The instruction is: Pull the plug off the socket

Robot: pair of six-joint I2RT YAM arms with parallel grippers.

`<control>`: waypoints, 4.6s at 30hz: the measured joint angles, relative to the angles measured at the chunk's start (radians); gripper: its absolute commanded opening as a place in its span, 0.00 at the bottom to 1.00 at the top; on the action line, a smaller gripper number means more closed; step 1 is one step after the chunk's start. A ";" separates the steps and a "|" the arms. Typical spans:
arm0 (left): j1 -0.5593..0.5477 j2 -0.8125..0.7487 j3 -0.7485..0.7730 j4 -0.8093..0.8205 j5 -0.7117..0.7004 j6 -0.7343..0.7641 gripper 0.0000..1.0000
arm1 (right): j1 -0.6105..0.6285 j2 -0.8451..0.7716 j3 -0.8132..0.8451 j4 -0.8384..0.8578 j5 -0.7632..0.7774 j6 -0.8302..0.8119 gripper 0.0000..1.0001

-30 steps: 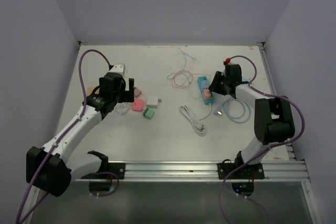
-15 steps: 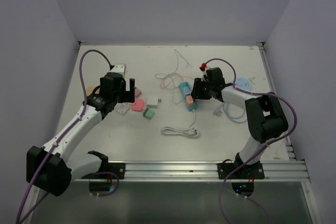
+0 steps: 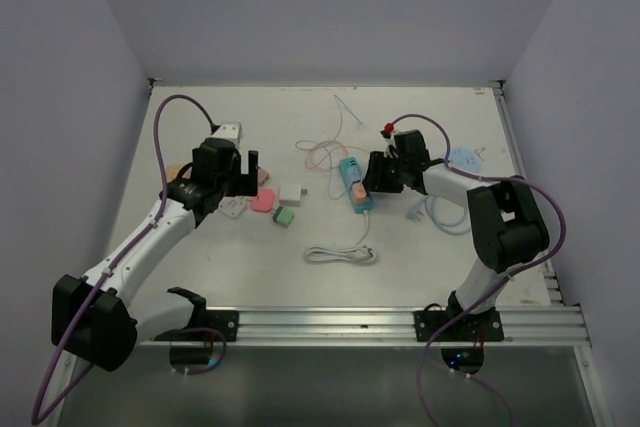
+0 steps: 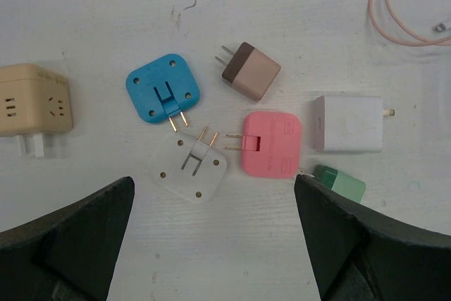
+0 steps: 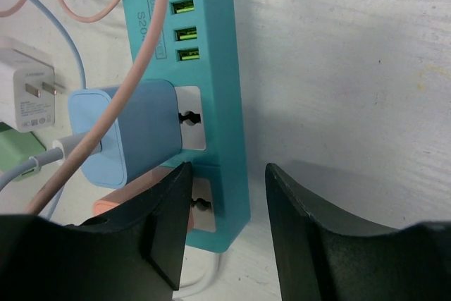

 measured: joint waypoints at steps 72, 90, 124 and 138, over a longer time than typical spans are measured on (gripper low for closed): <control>-0.592 0.840 0.603 0.032 -0.272 -0.518 0.09 | -0.096 -0.003 -0.344 0.640 -0.238 0.385 0.50; -0.515 0.639 0.251 0.357 -0.115 -0.565 0.03 | -0.033 0.075 -0.265 0.643 -0.322 0.372 0.57; -0.505 0.388 -0.101 0.659 -0.085 -0.709 0.00 | 0.024 0.023 -0.214 0.447 -0.264 0.280 0.00; -0.497 0.339 -0.065 0.692 -0.081 -0.746 0.14 | 0.007 0.015 -0.187 0.439 -0.130 0.261 0.00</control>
